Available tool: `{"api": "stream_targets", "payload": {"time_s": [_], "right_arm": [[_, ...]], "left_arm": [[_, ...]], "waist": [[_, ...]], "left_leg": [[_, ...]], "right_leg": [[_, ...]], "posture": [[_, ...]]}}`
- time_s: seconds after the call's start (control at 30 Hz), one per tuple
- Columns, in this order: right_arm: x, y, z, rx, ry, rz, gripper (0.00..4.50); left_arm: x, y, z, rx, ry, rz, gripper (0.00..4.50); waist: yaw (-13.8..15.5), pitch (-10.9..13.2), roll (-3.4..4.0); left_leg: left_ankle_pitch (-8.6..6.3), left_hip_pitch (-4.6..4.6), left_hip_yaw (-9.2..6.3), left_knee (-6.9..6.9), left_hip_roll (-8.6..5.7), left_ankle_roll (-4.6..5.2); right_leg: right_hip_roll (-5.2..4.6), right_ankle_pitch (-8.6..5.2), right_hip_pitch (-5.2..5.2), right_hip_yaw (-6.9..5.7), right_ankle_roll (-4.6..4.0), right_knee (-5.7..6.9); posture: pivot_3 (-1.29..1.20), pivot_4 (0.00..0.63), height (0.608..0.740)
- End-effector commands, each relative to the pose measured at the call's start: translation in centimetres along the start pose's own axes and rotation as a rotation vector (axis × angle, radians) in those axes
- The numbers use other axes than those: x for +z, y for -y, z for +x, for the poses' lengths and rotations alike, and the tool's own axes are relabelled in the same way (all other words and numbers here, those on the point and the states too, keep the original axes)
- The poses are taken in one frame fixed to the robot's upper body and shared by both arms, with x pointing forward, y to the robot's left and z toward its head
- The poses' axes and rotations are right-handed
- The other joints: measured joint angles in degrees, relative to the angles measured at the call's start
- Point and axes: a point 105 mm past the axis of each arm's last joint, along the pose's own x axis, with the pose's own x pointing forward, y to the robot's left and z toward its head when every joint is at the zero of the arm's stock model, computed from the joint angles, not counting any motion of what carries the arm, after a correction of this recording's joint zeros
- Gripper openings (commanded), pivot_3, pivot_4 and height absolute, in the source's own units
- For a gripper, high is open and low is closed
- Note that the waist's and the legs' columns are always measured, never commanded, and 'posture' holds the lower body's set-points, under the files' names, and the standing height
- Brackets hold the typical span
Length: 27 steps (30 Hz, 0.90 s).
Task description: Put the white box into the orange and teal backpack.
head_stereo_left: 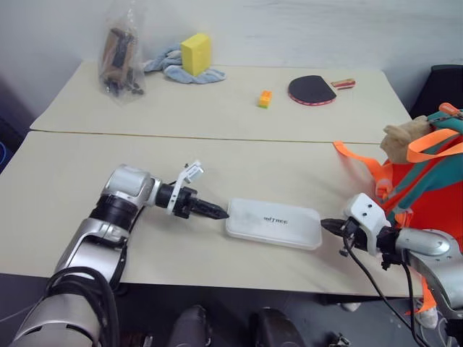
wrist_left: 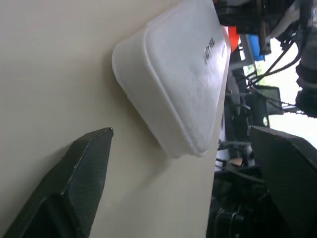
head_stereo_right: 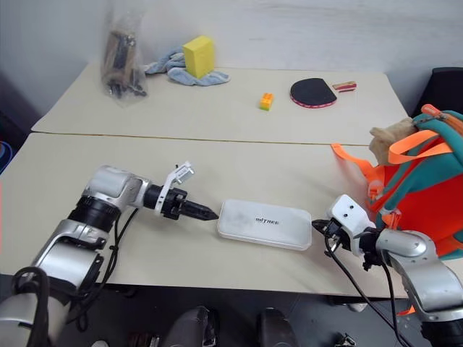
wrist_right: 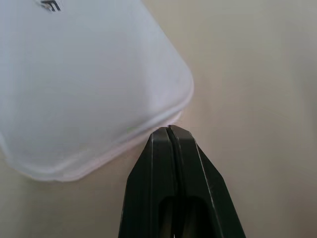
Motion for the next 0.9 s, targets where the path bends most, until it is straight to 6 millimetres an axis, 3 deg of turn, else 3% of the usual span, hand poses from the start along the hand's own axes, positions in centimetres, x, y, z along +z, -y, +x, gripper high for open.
{"api": "stream_targets", "payload": {"time_s": [0.03,0.27,0.57,0.67,0.9], "right_arm": [[0.6,-0.1,0.1,-0.007,0.026,-0.032,0.0],[0.4,-0.3,0.3,-0.007,0.019,-0.04,0.0],[-0.3,-0.7,0.2,-0.017,0.012,-0.029,0.0],[-0.4,-0.8,0.2,-0.022,0.013,-0.028,0.0],[-0.1,-1.0,0.2,-0.036,0.037,-0.027,0.0]], "left_arm": [[-1.7,-0.9,2.5,0.01,-0.063,-0.106,4.47],[-1.4,-0.2,5.5,-0.031,-0.08,-0.101,4.47],[1.3,1.1,5.8,-0.122,0.036,-0.154,4.47],[2.1,2.3,5.5,-0.191,0.06,-0.144,3.87],[2.1,2.2,5.2,-0.194,0.079,-0.132,1.63]], "waist": [[0.4,-0.01,0.0],[0.7,-0.02,0.0],[0.62,-0.02,-0.01],[0.4,-0.01,-0.03],[0.29,0.03,-0.08]], "left_leg": [[-0.01,0.0,0.01,0.01,0.0,0.01],[-0.01,-0.01,-0.01,0.0,-0.05,0.01],[-0.01,0.0,-0.02,0.03,-0.05,0.0],[-0.01,-0.01,-0.02,0.03,-0.04,0.0],[0.03,-0.21,-0.01,-0.03,0.03,-0.1]], "right_leg": [[0.0,0.0,0.01,0.01,0.01,0.0],[-0.04,0.01,0.05,-0.01,0.02,-0.06],[-0.03,0.01,0.07,-0.03,0.02,-0.05],[-0.03,0.02,0.05,-0.03,0.03,-0.05],[0.06,0.02,-0.23,-0.03,0.03,-0.04]], "posture": [[0.0,0.15,0.74],[0.0,0.15,0.74],[0.0,0.15,0.74],[0.0,0.15,0.74],[0.0,0.15,0.74]]}}
